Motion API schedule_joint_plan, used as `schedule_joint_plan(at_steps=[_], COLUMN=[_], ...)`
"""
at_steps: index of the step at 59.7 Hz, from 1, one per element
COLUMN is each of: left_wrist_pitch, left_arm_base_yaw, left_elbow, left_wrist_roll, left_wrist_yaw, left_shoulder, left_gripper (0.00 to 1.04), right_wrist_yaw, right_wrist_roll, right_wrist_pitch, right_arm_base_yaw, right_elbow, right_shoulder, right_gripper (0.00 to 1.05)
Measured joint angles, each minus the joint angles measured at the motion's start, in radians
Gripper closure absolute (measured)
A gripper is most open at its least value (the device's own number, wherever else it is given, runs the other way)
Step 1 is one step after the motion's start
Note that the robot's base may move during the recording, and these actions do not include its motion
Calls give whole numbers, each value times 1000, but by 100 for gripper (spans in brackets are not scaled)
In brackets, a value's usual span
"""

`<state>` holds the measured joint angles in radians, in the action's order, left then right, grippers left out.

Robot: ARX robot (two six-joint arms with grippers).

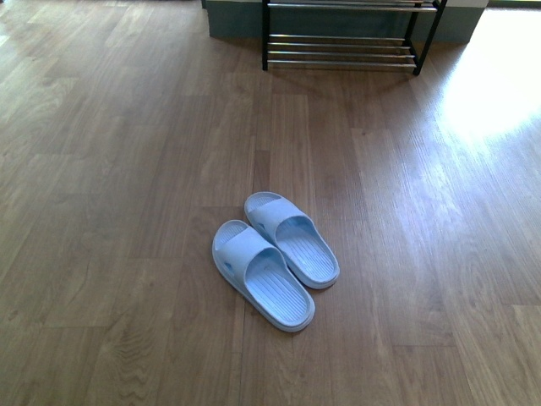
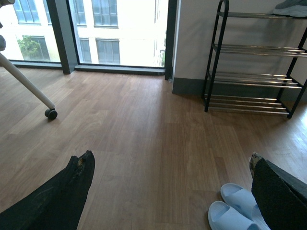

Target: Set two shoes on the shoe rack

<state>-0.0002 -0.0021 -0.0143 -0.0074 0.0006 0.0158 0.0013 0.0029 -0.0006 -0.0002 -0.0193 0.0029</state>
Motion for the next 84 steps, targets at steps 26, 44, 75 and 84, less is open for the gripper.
schedule_joint_plan(at_steps=[26, 44, 75, 84], left_wrist_pitch=[0, 0, 0, 0], left_arm_base_yaw=[0, 0, 0, 0], left_elbow=[0, 0, 0, 0], left_wrist_roll=[0, 0, 0, 0], left_wrist_yaw=[-1, -1, 0, 0], left_shoulder=[0, 0, 0, 0], left_gripper=[9, 9, 9, 9], right_wrist_yaw=[-2, -2, -2, -2], right_wrist_roll=[0, 0, 0, 0], right_wrist_pitch=[0, 0, 0, 0], right_arm_base_yaw=[0, 0, 0, 0], right_elbow=[0, 0, 0, 0], right_shoulder=[0, 0, 0, 0], right_gripper=[9, 9, 9, 9])
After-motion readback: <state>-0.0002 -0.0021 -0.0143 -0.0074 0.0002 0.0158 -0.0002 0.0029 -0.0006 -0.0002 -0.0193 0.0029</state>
